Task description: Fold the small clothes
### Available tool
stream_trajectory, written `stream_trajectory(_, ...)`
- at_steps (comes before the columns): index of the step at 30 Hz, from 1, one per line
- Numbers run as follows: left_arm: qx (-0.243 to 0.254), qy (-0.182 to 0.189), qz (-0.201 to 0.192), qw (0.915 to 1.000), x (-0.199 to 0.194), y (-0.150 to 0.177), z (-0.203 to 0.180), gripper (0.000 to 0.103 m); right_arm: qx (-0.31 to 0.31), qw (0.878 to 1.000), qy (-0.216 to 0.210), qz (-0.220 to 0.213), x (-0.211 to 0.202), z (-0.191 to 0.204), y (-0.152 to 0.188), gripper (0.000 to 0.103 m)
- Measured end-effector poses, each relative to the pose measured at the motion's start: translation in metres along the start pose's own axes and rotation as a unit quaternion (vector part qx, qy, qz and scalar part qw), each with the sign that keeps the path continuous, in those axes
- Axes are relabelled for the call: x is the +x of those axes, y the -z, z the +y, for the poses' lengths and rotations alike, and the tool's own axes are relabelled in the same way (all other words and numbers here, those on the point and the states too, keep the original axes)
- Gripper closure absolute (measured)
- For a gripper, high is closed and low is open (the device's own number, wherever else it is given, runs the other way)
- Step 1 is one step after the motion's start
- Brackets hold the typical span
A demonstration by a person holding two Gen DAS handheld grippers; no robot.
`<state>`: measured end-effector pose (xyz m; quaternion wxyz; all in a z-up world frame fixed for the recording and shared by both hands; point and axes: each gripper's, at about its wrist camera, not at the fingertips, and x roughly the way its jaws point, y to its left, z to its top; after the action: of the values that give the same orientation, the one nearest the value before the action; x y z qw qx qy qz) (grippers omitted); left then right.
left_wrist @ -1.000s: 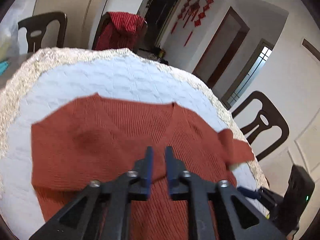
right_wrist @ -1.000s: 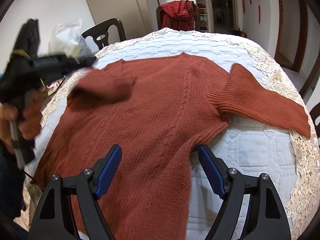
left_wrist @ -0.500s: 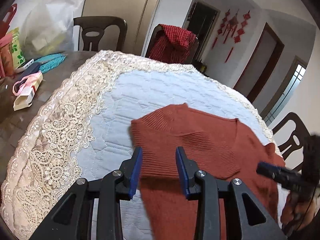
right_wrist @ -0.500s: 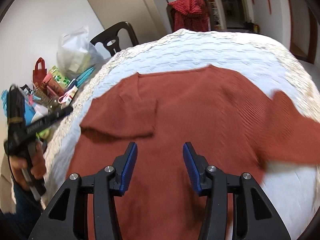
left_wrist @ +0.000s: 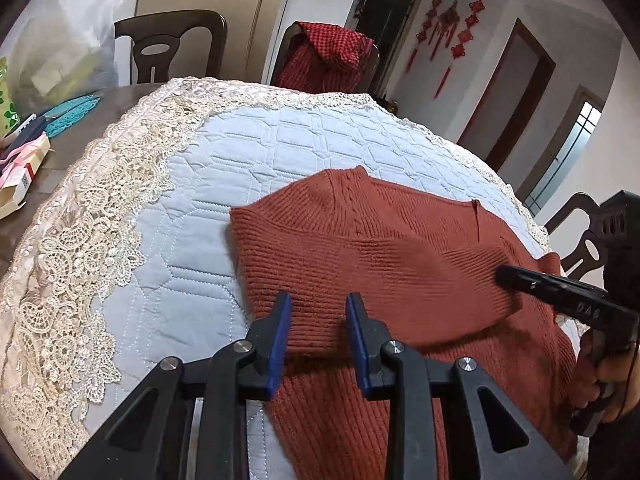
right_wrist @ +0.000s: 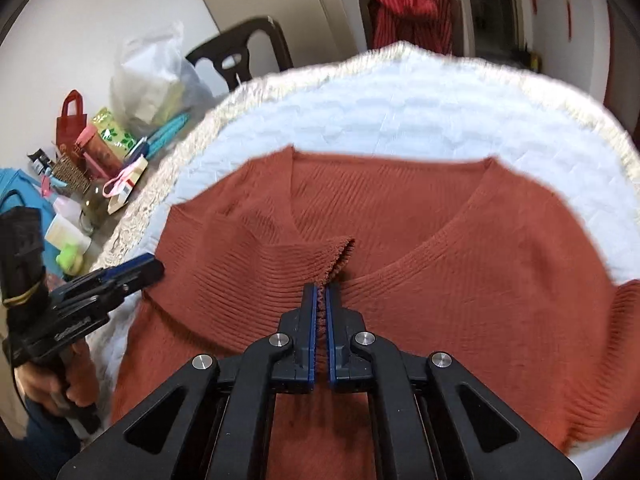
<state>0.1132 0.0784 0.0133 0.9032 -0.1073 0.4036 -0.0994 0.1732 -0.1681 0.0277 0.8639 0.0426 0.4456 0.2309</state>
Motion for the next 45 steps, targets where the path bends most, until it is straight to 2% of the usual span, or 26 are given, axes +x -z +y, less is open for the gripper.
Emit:
stream_trajectory(3,0.002,0.007,0.002,1.0000,0.001,0.001,-0.002,0.072,0.034,0.999,0.002,0.003,0.000,-0.020,0.006,0.100)
stream_trajectory(6,0.005,0.005,-0.002,1.0000,-0.002,-0.001,-0.004,0.072,0.051,0.998,-0.011,0.026,0.011,-0.026,0.010,0.099)
stream_trajectory(12,0.003,-0.007,-0.020,0.9998,-0.008,-0.018,-0.002,0.072,0.039,0.999,-0.003,-0.016,-0.008,-0.018,-0.004,0.098)
stream_trajectory(16,0.005,-0.029,0.007,0.9996,0.017,-0.025,-0.002,0.072,0.032,0.999,-0.005,0.015,0.014,-0.017,-0.012,0.098)
stream_trajectory(18,0.007,-0.035,0.019,0.9992,0.023,-0.020,-0.002,0.072,0.037,0.999,0.002,0.033,0.028,-0.023,-0.010,0.098)
stream_trajectory(20,0.017,-0.032,0.012,0.9993,0.011,-0.013,-0.006,0.072,0.040,0.999,0.001,0.023,0.018,-0.022,-0.009,0.098)
stream_trajectory(23,0.016,-0.008,0.009,0.9998,-0.006,0.000,-0.008,0.072,0.010,1.000,0.010,0.011,-0.002,-0.009,0.002,0.098)
stream_trajectory(27,0.031,-0.037,0.009,0.9988,-0.004,0.012,-0.011,0.072,-0.004,0.999,-0.001,0.034,0.004,-0.006,0.026,0.097)
stream_trajectory(31,0.032,-0.035,0.004,0.9989,-0.022,0.015,-0.018,0.072,0.014,1.000,0.008,0.014,-0.017,-0.010,0.029,0.096)
stream_trajectory(34,0.028,-0.023,0.002,0.9994,-0.038,0.024,-0.024,0.063,0.022,1.000,0.002,-0.012,-0.043,-0.015,0.040,0.088)
stream_trajectory(36,0.028,-0.019,0.002,0.9994,-0.044,0.030,-0.028,0.062,0.039,0.999,-0.005,-0.026,-0.058,-0.022,0.051,0.076)
stream_trajectory(37,0.028,-0.017,0.003,0.9995,-0.047,0.033,-0.030,0.062,0.048,0.998,-0.007,-0.031,-0.063,-0.025,0.057,0.066)
stream_trajectory(38,0.027,-0.013,0.003,0.9995,-0.050,0.036,-0.033,0.061,0.057,0.998,-0.009,-0.035,-0.068,-0.028,0.062,0.060)
stream_trajectory(45,0.036,-0.013,0.002,0.9993,-0.062,0.058,-0.048,0.056,0.107,0.993,0.008,-0.054,-0.096,-0.053,0.097,0.060)
